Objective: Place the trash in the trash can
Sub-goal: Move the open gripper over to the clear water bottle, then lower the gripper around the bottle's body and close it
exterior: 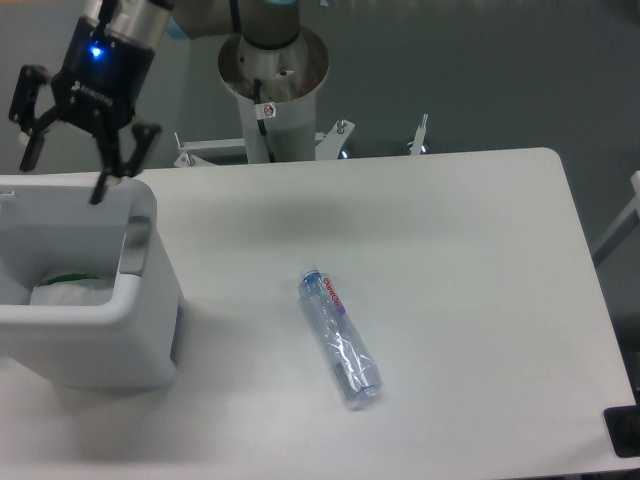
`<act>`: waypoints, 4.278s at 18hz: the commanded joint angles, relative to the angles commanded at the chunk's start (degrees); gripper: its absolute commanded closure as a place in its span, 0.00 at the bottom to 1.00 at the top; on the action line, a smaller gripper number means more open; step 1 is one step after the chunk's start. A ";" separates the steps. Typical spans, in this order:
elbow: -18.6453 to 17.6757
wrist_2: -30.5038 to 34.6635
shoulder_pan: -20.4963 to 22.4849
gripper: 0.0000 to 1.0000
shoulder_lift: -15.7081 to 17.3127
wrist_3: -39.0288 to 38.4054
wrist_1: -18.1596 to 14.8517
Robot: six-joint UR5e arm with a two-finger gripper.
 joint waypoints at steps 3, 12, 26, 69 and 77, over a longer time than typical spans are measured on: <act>-0.09 -0.26 8.62 0.00 -2.27 -1.40 0.08; 8.61 4.64 17.26 0.00 -21.70 -1.59 -0.18; 7.91 14.23 12.08 0.00 -34.97 -0.79 0.35; 12.48 20.48 6.53 0.07 -44.91 -0.70 0.53; 12.30 20.48 6.45 0.18 -45.09 -0.70 0.52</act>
